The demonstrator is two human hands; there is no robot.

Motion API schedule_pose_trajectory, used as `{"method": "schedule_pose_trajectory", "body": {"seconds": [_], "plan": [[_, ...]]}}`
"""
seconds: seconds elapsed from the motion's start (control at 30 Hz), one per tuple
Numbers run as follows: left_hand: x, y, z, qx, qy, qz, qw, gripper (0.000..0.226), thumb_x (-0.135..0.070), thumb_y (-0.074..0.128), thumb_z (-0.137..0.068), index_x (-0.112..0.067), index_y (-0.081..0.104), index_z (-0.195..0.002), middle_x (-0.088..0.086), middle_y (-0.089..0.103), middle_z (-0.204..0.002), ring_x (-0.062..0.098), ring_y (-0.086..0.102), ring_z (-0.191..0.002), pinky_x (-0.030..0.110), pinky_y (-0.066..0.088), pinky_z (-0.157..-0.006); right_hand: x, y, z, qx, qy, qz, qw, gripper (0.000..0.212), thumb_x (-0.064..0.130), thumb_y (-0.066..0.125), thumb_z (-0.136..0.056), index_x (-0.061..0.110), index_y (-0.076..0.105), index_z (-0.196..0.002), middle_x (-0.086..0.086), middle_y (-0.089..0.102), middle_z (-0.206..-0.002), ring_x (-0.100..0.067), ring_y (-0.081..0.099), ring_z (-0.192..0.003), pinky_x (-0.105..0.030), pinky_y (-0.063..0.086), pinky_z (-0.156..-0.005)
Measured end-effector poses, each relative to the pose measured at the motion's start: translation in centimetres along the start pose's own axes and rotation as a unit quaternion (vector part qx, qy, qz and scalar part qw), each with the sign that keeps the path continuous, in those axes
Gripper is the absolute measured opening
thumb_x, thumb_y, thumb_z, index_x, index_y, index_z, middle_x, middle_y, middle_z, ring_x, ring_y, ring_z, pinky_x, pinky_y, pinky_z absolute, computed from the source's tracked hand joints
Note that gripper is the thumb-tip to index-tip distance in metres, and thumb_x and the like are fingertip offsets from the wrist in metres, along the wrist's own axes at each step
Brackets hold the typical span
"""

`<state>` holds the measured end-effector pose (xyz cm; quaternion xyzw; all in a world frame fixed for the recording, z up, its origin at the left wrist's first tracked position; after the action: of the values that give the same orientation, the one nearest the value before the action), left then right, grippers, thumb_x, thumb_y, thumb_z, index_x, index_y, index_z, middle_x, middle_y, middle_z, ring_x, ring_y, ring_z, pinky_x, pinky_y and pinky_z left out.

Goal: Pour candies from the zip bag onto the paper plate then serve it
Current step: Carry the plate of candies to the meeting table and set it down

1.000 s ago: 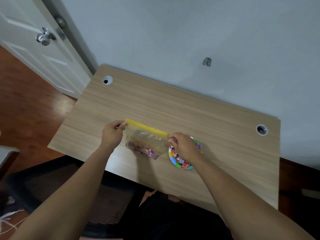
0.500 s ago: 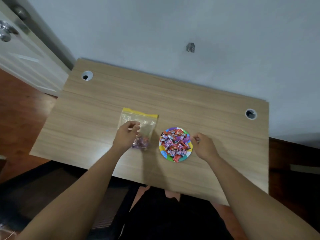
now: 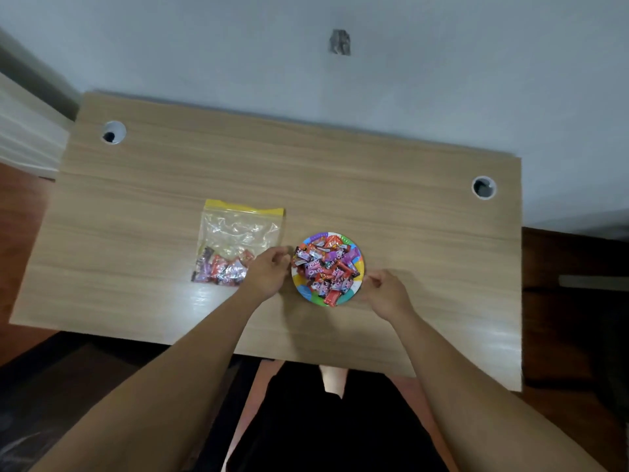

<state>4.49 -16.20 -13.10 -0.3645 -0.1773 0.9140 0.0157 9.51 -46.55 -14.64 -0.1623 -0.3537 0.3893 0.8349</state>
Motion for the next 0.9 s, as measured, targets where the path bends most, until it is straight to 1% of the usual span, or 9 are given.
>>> {"method": "schedule_pose_trajectory", "body": {"seconds": [0.13,0.23,0.37,0.5,0.57,0.63,0.7,0.8,0.9], "plan": [[0.6,0.7,-1.1,-0.015,-0.021,0.02,0.999,0.033,-0.018,0.061,-0.107,-0.008,0.07,-0.137,0.015,0.073,-0.135,0.038,0.073,-0.12,0.054,0.057,-0.108,-2.8,2.4,-2.5,0.011,0.009,-0.064,0.998,0.012,0.048,0.061,-0.088,0.038,0.067,-0.082,-0.005,0.083,-0.112,-0.032,0.082,-0.099,-0.054,0.064,-0.096],[0.7,0.9,-1.2,-0.023,-0.045,0.022,0.998,0.033,-0.015,0.061,-0.107,-0.007,0.069,-0.138,0.014,0.073,-0.134,0.034,0.072,-0.121,0.053,0.058,-0.106,-0.9,1.8,-1.2,-0.002,0.021,-0.091,0.996,0.016,0.03,0.068,-0.1,0.035,0.065,-0.086,-0.007,0.082,-0.111,-0.032,0.083,-0.094,-0.054,0.066,-0.094],[2.0,1.5,-1.6,-0.005,-0.077,0.024,0.997,0.032,-0.018,0.065,-0.102,-0.011,0.073,-0.132,0.022,0.076,-0.127,0.043,0.072,-0.121,0.057,0.061,-0.102,-0.1,2.0,-0.4,-0.001,0.033,-0.123,0.992,0.002,0.014,0.066,-0.106,0.016,0.066,-0.108,-0.014,0.08,-0.112,-0.032,0.084,-0.086,-0.045,0.068,-0.085],[3.0,1.5,-1.5,-0.005,-0.093,0.03,0.995,0.013,-0.017,0.069,-0.1,-0.019,0.077,-0.109,0.017,0.078,-0.116,0.042,0.075,-0.112,0.058,0.066,-0.088,-0.2,2.3,0.0,-0.012,0.034,-0.116,0.993,0.003,0.013,0.066,-0.106,0.015,0.067,-0.106,-0.016,0.082,-0.111,-0.031,0.083,-0.084,-0.037,0.066,-0.077],[2.4,1.5,-0.9,-0.001,-0.097,0.046,0.994,0.01,-0.013,0.067,-0.102,-0.018,0.075,-0.104,0.017,0.075,-0.117,0.039,0.075,-0.109,0.06,0.067,-0.085,-0.3,2.3,0.5,-0.012,0.041,-0.124,0.991,0.003,0.011,0.065,-0.106,0.015,0.066,-0.106,-0.018,0.082,-0.109,-0.033,0.084,-0.085,-0.045,0.069,-0.083],[1.7,1.7,-0.2,0.007,-0.103,0.069,0.992,0.017,-0.009,0.064,-0.105,-0.008,0.073,-0.118,0.018,0.073,-0.121,0.036,0.074,-0.108,0.06,0.066,-0.087,-0.4,2.2,0.9,-0.016,0.045,-0.135,0.99,0.004,0.011,0.065,-0.106,0.015,0.066,-0.106,-0.016,0.081,-0.107,-0.034,0.084,-0.085,-0.052,0.069,-0.088],[1.0,2.0,0.5,0.016,-0.106,0.083,0.991,0.02,-0.007,0.061,-0.107,-0.001,0.069,-0.125,0.014,0.072,-0.112,0.029,0.073,-0.098,0.055,0.068,-0.084,-0.6,1.8,1.3,-0.024,0.044,-0.143,0.988,0.005,0.011,0.066,-0.105,0.015,0.067,-0.103,-0.015,0.081,-0.104,-0.035,0.084,-0.083,-0.055,0.068,-0.088],[-0.4,2.3,1.1,0.04,-0.084,0.088,0.992,0.019,-0.006,0.06,-0.108,0.002,0.068,-0.122,0.012,0.072,-0.105,0.024,0.073,-0.087,0.037,0.07,-0.066,-0.8,0.7,2.0,-0.039,0.035,-0.163,0.985,0.007,0.009,0.066,-0.104,0.013,0.07,-0.1,-0.011,0.08,-0.095,-0.037,0.084,-0.081,-0.056,0.068,-0.087],[-2.2,2.8,1.8,0.055,-0.06,0.079,0.994,0.015,-0.008,0.062,-0.107,0.002,0.069,-0.117,0.007,0.071,-0.098,0.018,0.073,-0.077,0.033,0.069,-0.064,-1.4,-0.8,2.6,-0.054,0.032,-0.167,0.984,0.02,0.011,0.068,-0.102,0.024,0.07,-0.087,0.001,0.077,-0.081,-0.036,0.084,-0.083,-0.058,0.067,-0.088]]}}
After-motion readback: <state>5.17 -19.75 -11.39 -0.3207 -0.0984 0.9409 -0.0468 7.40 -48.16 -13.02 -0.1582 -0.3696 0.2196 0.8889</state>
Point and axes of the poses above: each hand's wrist, its own z-axis away from the middle knuckle, its own y-axis out of the palm, x = y × z, the point moved 8 cm from there along -z, towards the middle knuckle
